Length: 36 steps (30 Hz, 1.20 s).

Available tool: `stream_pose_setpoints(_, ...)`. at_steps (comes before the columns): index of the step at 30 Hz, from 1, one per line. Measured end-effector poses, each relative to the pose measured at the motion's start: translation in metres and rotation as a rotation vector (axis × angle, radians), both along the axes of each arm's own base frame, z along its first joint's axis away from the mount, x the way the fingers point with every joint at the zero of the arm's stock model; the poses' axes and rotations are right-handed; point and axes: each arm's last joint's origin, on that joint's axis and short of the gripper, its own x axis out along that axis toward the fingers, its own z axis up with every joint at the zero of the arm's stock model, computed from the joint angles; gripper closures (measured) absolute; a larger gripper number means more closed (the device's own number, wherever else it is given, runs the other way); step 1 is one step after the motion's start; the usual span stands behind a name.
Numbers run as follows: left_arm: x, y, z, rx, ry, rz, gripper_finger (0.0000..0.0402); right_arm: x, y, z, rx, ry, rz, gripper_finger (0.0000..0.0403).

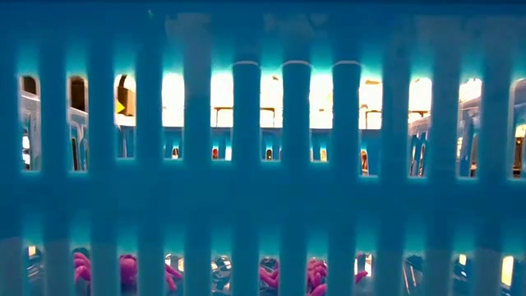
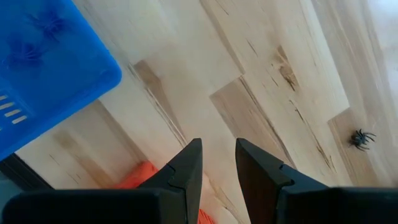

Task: Sort Halloween decoration
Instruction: Put the green spider toy into the red bin

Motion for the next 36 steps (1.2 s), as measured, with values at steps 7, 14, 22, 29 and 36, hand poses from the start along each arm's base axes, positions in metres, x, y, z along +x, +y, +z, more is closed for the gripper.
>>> stream_pose_setpoints(7, 0.003, -0.001, 0.004, -0.007, 0.007, 0.0, 0.0398, -0.013, -0.002, 0.002, -0.082, 0.089, -0.044, 0.0311)
stream_pose_setpoints(14, 0.018, -0.009, 0.022, -0.033, -0.019, -0.056, 0.0401, -0.021, -0.001, 0.011, -0.095, 0.073, -0.066, 0.0311)
stream_pose_setpoints(22, 0.047, -0.027, 0.064, -0.037, -0.176, -0.167, 0.0401, -0.045, -0.001, 0.053, -0.106, -0.119, -0.147, 0.0311)
stream_pose_setpoints(29, 0.072, -0.054, 0.103, -0.047, -0.485, -0.293, 0.0401, -0.063, 0.012, 0.066, -0.218, -0.351, -0.221, 0.0311)
stream_pose_setpoints(36, 0.085, -0.073, 0.129, -0.045, -0.798, -0.35, 0.0401, -0.059, 0.031, 0.064, -0.419, -0.727, -0.16, 0.0311)
